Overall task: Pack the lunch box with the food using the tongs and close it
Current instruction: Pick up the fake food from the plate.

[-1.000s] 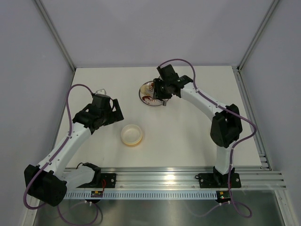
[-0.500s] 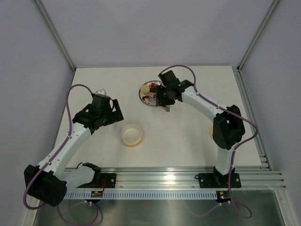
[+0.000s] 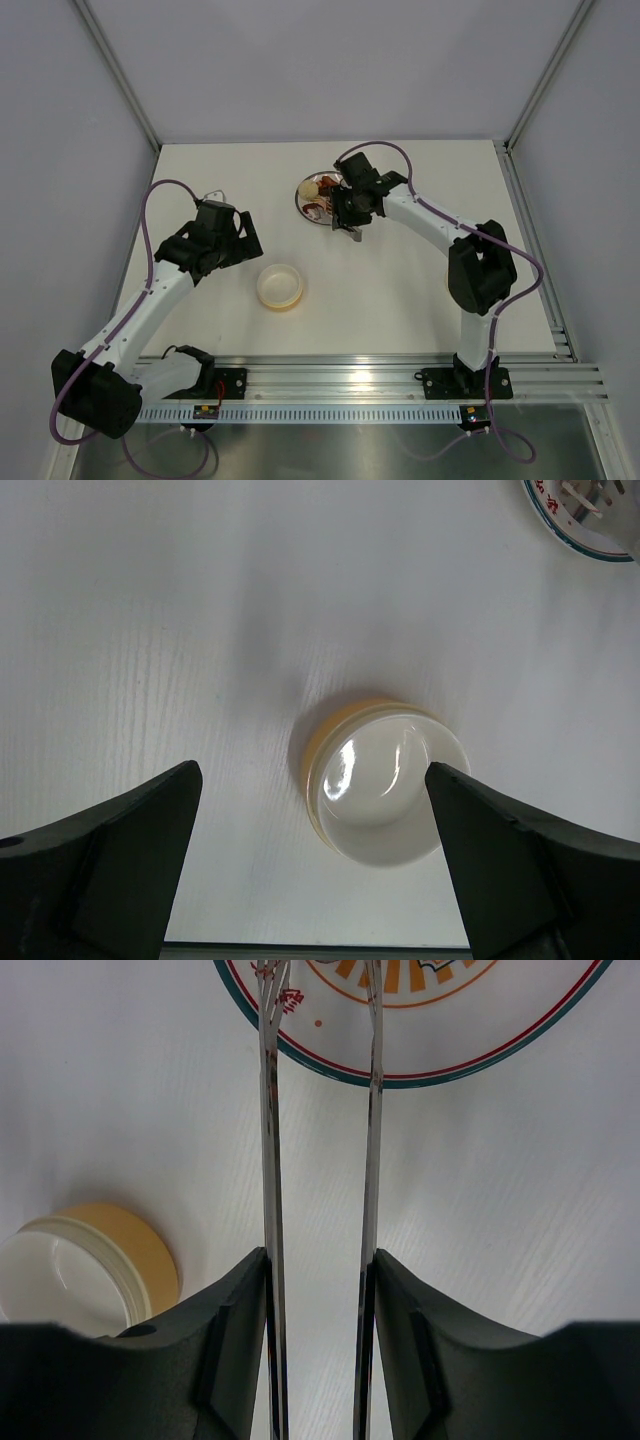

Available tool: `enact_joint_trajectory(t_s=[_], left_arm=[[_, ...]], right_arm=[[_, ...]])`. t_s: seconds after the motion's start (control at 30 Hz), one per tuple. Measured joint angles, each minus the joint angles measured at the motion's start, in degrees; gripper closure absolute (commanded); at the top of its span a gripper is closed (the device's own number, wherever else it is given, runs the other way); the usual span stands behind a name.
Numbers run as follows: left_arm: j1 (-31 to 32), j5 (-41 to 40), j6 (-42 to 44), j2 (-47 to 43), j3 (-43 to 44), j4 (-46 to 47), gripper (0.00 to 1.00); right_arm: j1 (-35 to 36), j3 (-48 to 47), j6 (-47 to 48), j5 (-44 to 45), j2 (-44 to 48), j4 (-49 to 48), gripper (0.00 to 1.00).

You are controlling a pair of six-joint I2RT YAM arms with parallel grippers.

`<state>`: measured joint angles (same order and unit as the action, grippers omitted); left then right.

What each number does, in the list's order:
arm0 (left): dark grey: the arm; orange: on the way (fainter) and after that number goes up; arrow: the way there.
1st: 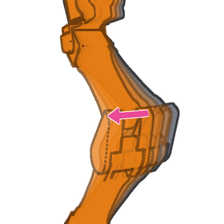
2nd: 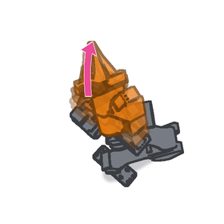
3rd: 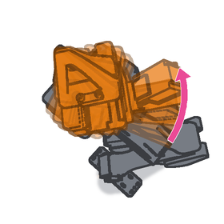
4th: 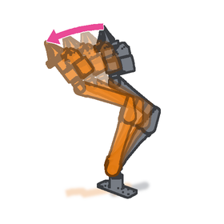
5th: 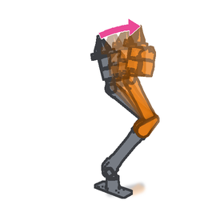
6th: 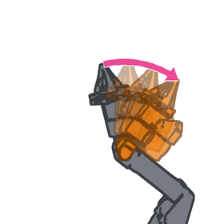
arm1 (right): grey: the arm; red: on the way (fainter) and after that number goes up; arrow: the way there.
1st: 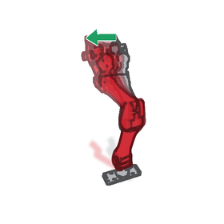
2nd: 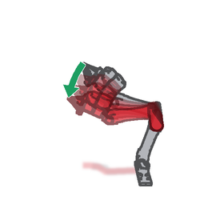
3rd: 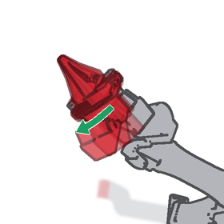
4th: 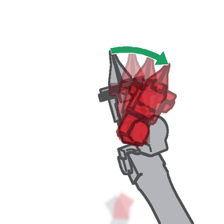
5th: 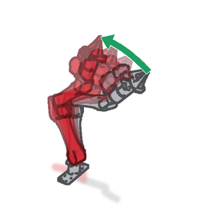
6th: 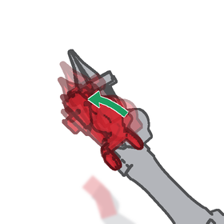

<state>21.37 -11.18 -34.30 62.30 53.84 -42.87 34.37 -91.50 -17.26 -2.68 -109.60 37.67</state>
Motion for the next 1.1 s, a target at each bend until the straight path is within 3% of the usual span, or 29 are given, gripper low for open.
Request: enact_joint_trajectory(t_s=[0.33,0.43,0.47,0.6,1.1], left_arm=[[0.00,0.15,-0.02,0.00,-0.02,0.02,0.01],[0.00,0.26,0.00,0.00,-0.11,0.02,0.01],[0.00,0.26,-0.02,0.00,-0.11,0.02,0.01],[0.00,0.33,-0.02,0.00,-0.13,0.04,0.01],[0.00,2.64,-2.62,0.35,-4.04,1.16,0.01]], right_arm=[[0.00,-2.10,2.12,-0.04,-4.15,0.24,0.49],[0.00,-2.25,2.73,-0.09,-4.17,0.28,0.59],[0.00,-2.29,2.89,-0.07,-4.17,0.31,0.68],[0.00,-2.29,3.63,-0.09,-4.17,0.28,0.84],[0.00,2.10,3.58,-1.01,2.58,1.14,0.97]])
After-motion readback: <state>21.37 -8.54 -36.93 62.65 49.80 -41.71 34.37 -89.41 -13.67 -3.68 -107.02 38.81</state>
